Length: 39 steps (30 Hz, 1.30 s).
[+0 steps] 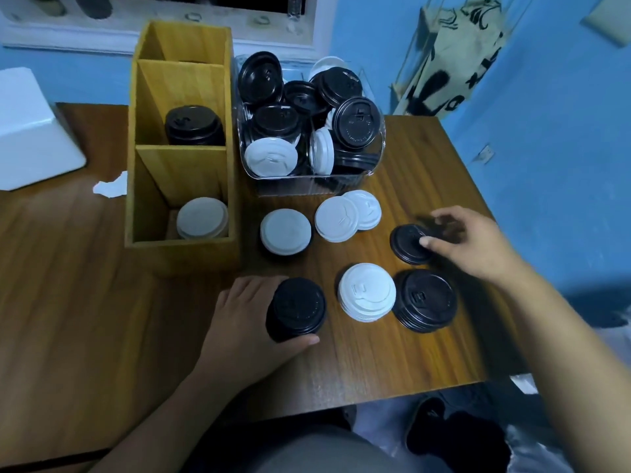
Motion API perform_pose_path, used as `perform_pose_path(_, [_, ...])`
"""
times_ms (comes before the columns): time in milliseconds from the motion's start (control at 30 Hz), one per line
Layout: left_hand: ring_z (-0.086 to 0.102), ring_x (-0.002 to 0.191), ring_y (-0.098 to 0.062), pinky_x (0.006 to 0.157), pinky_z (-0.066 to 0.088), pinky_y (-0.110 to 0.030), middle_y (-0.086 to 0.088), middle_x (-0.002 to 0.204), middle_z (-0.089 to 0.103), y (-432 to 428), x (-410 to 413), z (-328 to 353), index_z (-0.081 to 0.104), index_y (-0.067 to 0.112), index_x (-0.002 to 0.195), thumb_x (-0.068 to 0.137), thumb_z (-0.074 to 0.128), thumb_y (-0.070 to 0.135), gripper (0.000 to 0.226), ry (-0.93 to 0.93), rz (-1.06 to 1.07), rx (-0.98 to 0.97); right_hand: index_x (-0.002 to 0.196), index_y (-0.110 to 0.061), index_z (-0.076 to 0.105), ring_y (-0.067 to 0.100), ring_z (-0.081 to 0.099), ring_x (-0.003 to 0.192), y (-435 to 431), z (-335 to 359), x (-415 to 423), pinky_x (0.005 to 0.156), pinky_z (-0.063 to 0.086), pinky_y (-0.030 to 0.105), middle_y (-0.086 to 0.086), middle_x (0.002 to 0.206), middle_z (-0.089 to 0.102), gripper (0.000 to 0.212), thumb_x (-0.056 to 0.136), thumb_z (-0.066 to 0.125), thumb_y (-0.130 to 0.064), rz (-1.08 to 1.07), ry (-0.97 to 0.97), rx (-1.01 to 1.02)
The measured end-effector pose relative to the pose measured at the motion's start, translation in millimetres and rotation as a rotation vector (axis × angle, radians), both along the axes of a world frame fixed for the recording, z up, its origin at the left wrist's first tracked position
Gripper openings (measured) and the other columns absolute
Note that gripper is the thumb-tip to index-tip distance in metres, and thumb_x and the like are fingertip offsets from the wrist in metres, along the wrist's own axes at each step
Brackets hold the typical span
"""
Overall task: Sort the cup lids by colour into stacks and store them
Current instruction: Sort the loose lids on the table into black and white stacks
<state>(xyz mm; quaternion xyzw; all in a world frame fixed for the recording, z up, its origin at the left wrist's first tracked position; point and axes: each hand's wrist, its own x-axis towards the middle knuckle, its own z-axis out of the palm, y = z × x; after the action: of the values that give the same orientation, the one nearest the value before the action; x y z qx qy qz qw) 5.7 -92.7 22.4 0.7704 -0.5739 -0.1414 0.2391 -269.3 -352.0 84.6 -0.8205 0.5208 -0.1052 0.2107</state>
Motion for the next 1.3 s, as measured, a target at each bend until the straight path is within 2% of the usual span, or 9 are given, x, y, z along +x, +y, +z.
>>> perform_pose_path(167, [0.043, 0.122, -0.004, 0.095, 0.031, -0.027, 0.021, 0.128, 0.054, -0.7, -0.2, 1.2, 0.051, 0.037, 0.134, 0.059, 0.064, 0.09, 0.092, 0.005, -0.008, 0.003, 0.13, -0.029, 0.06, 0.023, 0.058, 0.108, -2.1, -24.5, 8.9, 0.097, 0.049, 0.041, 0.0, 0.112, 0.058, 0.072, 0.072, 0.075, -0.068, 0.048, 0.148, 0.091])
perform_pose_path(333, [0.044, 0.122, -0.006, 0.095, 0.034, -0.03, 0.02, 0.128, 0.054, 0.2, -0.7, 2.4, 0.05, 0.036, 0.134, 0.061, 0.061, 0.09, 0.092, 0.006, -0.012, -0.008, 0.146, -0.041, 0.047, 0.019, 0.045, 0.138, -15.7, -19.9, 12.9, 0.118, 0.036, 0.044, -0.006, 0.15, 0.047, 0.074, 0.084, 0.079, -0.016, 0.209, 0.017, 0.266])
perform_pose_path(433, [0.045, 0.122, -0.006, 0.095, 0.035, -0.029, 0.019, 0.128, 0.054, -0.1, -0.8, 2.2, 0.051, 0.035, 0.134, 0.062, 0.062, 0.09, 0.092, 0.002, -0.012, -0.012, 0.145, -0.04, 0.048, 0.016, 0.05, 0.133, -14.7, -20.5, 12.3, 0.116, 0.039, 0.042, -0.005, 0.146, 0.05, 0.074, 0.082, 0.084, -0.028, 0.17, -0.034, 0.252])
perform_pose_path(533, [0.044, 0.122, -0.006, 0.095, 0.034, -0.028, 0.019, 0.129, 0.055, -0.5, 0.0, 1.1, 0.051, 0.035, 0.135, 0.062, 0.06, 0.092, 0.093, -0.003, -0.017, -0.003, 0.146, -0.027, 0.05, 0.021, 0.051, 0.128, -8.4, -23.8, 20.9, 0.113, 0.041, 0.04, -0.001, 0.138, 0.055, 0.078, 0.078, 0.085, -0.042, 0.186, 0.102, 0.133])
perform_pose_path(667, [0.041, 0.127, -0.005, 0.099, 0.032, -0.028, 0.017, 0.136, 0.052, -0.6, 0.2, 1.2, 0.044, 0.036, 0.142, 0.06, 0.06, 0.092, 0.1, -0.012, -0.026, 0.03, 0.138, -0.023, 0.058, 0.018, 0.058, 0.117, 0.0, -8.5, 27.7, 0.102, 0.046, 0.031, -0.002, 0.13, 0.061, 0.067, 0.079, 0.084, -0.04, 0.203, 0.109, 0.09])
perform_pose_path(767, [0.039, 0.128, -0.005, 0.099, 0.033, -0.028, 0.017, 0.138, 0.051, -0.9, 0.3, 1.5, 0.041, 0.036, 0.145, 0.06, 0.063, 0.091, 0.104, -0.011, -0.03, 0.04, 0.129, -0.03, 0.062, 0.005, 0.06, 0.107, 24.3, 19.8, 33.3, 0.091, 0.047, 0.023, -0.013, 0.12, 0.062, 0.062, 0.073, 0.087, -0.043, 0.19, -0.016, 0.054])
perform_pose_path(867, [0.041, 0.125, -0.003, 0.094, 0.032, -0.026, 0.021, 0.132, 0.052, -0.6, 1.0, 2.4, 0.046, 0.038, 0.138, 0.058, 0.068, 0.087, 0.097, -0.015, -0.036, 0.023, 0.128, -0.035, 0.063, -0.007, 0.056, 0.109, 76.9, 38.6, 56.5, 0.096, 0.044, 0.013, -0.027, 0.117, 0.058, 0.065, 0.07, 0.087, -0.048, 0.343, -0.1, 0.076])
perform_pose_path(1000, [0.043, 0.119, -0.002, 0.088, 0.033, -0.027, 0.029, 0.12, 0.048, -1.6, 0.8, 1.6, 0.05, 0.04, 0.129, 0.053, 0.073, 0.083, 0.091, -0.01, -0.03, -0.011, 0.139, -0.032, 0.057, 0.006, 0.051, 0.122, 132.0, 19.9, 96.6, 0.106, 0.041, 0.025, -0.016, 0.133, 0.056, 0.073, 0.074, 0.078, -0.058, 0.592, -0.031, 0.045])
perform_pose_path(1300, [0.045, 0.119, -0.007, 0.09, 0.034, -0.029, 0.019, 0.122, 0.056, -1.7, 2.1, -4.7, 0.053, 0.031, 0.125, 0.05, 0.072, 0.081, 0.092, -0.014, -0.046, -0.038, 0.147, -0.033, 0.049, 0.01, 0.038, 0.116, 144.0, -2.1, 121.9, 0.103, 0.038, 0.027, -0.017, 0.132, 0.045, 0.08, 0.076, 0.082, -0.047, 0.628, 0.059, 0.024])
